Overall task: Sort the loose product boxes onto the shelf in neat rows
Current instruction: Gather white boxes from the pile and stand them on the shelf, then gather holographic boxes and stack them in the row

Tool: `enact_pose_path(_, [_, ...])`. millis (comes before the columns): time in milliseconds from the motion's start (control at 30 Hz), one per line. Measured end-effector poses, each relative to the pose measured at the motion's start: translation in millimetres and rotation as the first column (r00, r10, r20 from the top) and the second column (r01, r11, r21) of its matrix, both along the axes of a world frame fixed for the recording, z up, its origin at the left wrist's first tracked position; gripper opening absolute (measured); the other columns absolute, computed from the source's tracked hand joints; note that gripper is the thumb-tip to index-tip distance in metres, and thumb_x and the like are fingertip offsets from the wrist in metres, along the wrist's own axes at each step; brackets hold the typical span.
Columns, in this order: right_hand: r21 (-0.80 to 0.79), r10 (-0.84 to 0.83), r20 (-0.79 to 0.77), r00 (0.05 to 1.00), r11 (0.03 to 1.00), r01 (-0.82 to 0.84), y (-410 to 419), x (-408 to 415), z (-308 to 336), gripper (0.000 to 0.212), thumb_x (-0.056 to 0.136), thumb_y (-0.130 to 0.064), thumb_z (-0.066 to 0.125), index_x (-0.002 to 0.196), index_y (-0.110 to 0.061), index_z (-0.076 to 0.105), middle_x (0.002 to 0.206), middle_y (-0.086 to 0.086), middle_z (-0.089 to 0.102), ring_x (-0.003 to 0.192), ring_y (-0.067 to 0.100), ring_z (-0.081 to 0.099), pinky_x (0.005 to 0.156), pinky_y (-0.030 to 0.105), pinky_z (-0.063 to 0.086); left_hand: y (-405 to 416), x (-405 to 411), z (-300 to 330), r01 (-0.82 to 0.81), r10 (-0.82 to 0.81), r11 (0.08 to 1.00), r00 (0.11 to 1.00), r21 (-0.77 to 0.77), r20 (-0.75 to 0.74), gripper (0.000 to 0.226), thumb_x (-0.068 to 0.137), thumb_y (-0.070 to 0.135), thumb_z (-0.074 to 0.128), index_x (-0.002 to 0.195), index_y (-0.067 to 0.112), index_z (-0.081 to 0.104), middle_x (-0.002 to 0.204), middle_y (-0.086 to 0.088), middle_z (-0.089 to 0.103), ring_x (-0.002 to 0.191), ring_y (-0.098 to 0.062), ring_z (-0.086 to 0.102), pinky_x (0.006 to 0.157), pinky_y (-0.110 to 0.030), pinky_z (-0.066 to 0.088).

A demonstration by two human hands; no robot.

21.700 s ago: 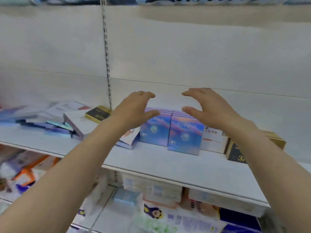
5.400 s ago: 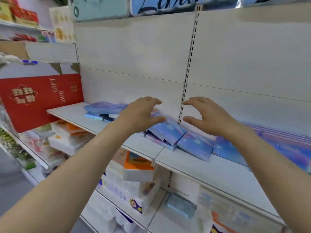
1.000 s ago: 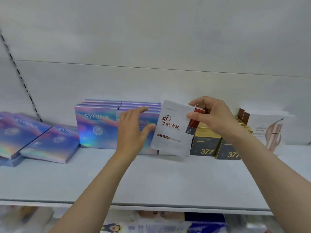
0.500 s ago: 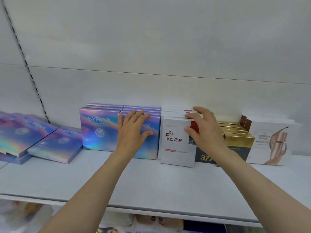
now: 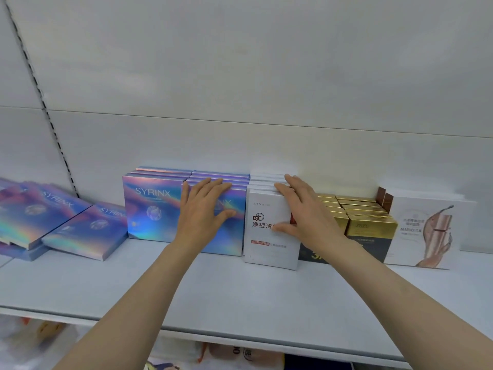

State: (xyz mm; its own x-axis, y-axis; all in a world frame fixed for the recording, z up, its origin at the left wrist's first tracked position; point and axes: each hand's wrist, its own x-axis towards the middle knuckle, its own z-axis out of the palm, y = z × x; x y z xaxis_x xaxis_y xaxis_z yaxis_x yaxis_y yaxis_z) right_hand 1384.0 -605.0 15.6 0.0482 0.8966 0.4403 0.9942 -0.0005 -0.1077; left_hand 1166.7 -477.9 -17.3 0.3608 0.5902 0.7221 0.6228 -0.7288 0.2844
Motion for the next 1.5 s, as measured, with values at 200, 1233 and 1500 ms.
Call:
enact_pose_path(200, [0.061,-0.001,0.056,0.998,0.998,-0.003,10.7,-1.4,-2.0,0.087,0.079,-0.05,0.075,0.15,-0.021,0.033,0.159,0.004,0.029,0.146,0.025,0.024,0.119,0.042,0.026,-2.3,-0.1,-0.9,-0.016,0.016,1.0,1.0,0.0,0.013,0.06,0.079,0.045,0.074,0.134,0.027,0.055,0.14,0.005,0.053,0.138,-0.02,0.038,0.119,-0.045,0.003])
enact_pose_path(1233, [-0.032,0.021,0.062,0.998,0.999,-0.019,28.5,-127.5,120.1,0.061,0.095,-0.049,0.054,0.147,-0.021,0.039,0.153,0.003,0.037,0.138,0.023,0.038,0.106,0.039,0.037,-9.0,-143.2,107.9,0.015,-0.052,0.952,0.992,-0.305,-0.115,0.056,0.093,0.049,0.054,0.139,0.016,0.047,0.14,-0.005,0.051,0.129,-0.024,0.046,0.105,-0.033,0.034])
enact_pose_path(1500, [0.092,0.194,0.057,0.979,0.976,-0.199,35.0,-293.5,158.6,0.051,0.096,-0.048,0.052,0.14,-0.023,0.048,0.147,0.002,0.045,0.134,0.021,0.042,0.107,0.037,0.036,-29.3,-325.3,158.2,-0.114,0.096,0.982,0.988,-0.151,-0.125,0.055,0.093,0.051,0.052,0.135,0.016,0.051,0.136,-0.005,0.055,0.121,-0.023,0.052,0.099,-0.033,0.038])
